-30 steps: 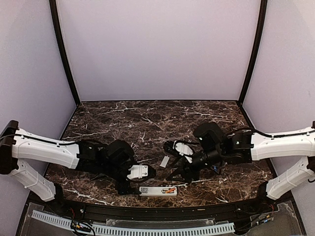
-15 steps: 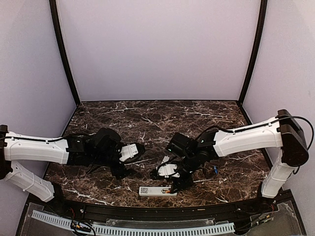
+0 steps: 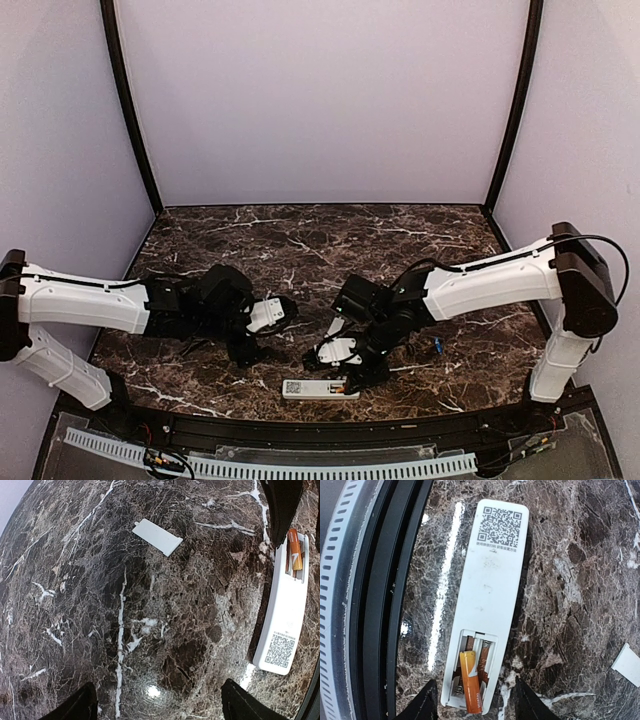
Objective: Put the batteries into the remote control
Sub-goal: Load the battery into the battery compartment.
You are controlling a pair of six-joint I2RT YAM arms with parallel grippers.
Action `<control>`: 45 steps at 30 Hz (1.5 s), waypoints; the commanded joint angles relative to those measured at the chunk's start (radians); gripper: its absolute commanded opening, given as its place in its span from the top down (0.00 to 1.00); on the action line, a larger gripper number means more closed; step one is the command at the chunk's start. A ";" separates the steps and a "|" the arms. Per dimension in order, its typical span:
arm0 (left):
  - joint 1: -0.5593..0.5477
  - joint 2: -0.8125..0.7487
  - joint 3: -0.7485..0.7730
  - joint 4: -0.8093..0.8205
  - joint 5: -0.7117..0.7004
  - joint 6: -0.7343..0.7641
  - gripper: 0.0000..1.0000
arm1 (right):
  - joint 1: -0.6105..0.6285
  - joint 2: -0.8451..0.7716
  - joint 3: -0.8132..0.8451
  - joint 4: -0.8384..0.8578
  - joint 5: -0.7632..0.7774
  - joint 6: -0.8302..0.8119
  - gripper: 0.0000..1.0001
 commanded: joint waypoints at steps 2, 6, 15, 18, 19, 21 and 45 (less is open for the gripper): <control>0.003 0.008 -0.002 0.009 -0.001 0.000 0.15 | 0.011 0.030 0.023 0.033 0.026 0.000 0.51; 0.004 0.013 0.000 0.005 0.001 0.000 0.15 | 0.013 0.035 0.025 0.036 0.038 0.016 0.52; 0.002 0.026 0.005 -0.002 0.004 0.003 0.15 | 0.017 0.044 0.009 0.050 0.043 0.061 0.55; 0.002 0.028 0.006 -0.003 0.007 0.001 0.15 | 0.019 0.049 0.011 0.052 0.044 0.062 0.55; 0.002 0.029 0.006 -0.003 0.007 0.001 0.16 | 0.020 0.051 0.011 0.052 0.045 0.063 0.55; 0.003 0.030 0.007 -0.005 0.008 0.000 0.16 | 0.023 0.054 0.010 0.052 0.044 0.065 0.55; 0.003 0.043 0.013 -0.014 0.017 -0.003 0.16 | 0.035 0.044 -0.006 0.056 0.097 0.171 0.66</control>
